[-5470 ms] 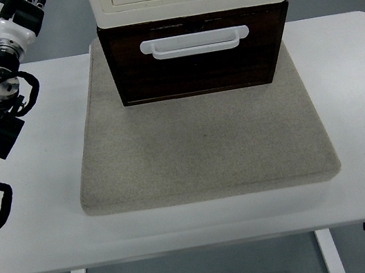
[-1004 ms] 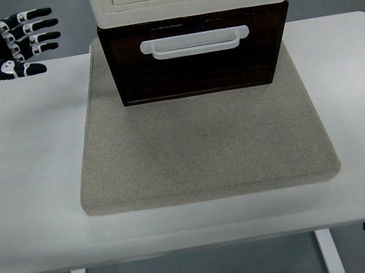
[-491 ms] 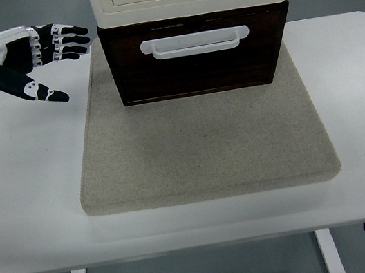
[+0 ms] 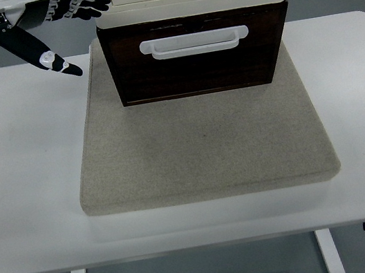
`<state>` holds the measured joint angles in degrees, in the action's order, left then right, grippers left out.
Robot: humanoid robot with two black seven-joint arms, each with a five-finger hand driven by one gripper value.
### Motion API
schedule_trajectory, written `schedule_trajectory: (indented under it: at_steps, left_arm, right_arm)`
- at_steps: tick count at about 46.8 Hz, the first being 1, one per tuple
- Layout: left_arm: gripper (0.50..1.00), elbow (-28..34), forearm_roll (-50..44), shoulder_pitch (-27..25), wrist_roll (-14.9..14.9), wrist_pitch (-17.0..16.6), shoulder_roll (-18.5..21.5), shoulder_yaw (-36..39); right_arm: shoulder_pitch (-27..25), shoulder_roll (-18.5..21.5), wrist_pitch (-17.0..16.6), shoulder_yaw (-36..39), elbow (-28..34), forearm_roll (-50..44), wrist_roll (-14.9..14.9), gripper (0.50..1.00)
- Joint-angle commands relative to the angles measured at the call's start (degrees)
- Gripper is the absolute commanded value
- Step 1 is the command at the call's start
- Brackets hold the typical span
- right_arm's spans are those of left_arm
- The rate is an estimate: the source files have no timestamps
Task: Open the drawer under the combination cabinet
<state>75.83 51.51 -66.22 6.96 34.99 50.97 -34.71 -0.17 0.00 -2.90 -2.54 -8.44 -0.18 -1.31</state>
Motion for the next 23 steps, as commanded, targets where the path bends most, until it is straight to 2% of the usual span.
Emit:
schedule_trajectory:
  at_steps: [1, 7, 15, 23]
  left_arm:
    - [1.0, -0.1, 0.2, -1.4, -1.5, 0.0, -1.0, 0.0]
    - [1.0, -0.5, 0.2, -5.3, -3.7, 0.0, -2.4, 2.8]
    - [1.0, -0.5, -0.6, -13.2, -3.8, 0.0, -2.6, 10.6]
    - [1.0, -0.1, -1.0, -14.6, -4.0, 0.0, -3.2, 11.7]
  right_arm:
    - [0.0, 0.0, -0.1, 0.0, 0.0, 0.0, 0.0, 0.928]
    - [0.0, 0.0, -0.1, 0.0, 0.0, 0.0, 0.0, 0.928]
    - [0.0, 0.0, -0.1, 0.0, 0.0, 0.0, 0.0, 0.928]
    - [0.0, 0.0, -0.1, 0.0, 0.0, 0.0, 0.0, 0.928]
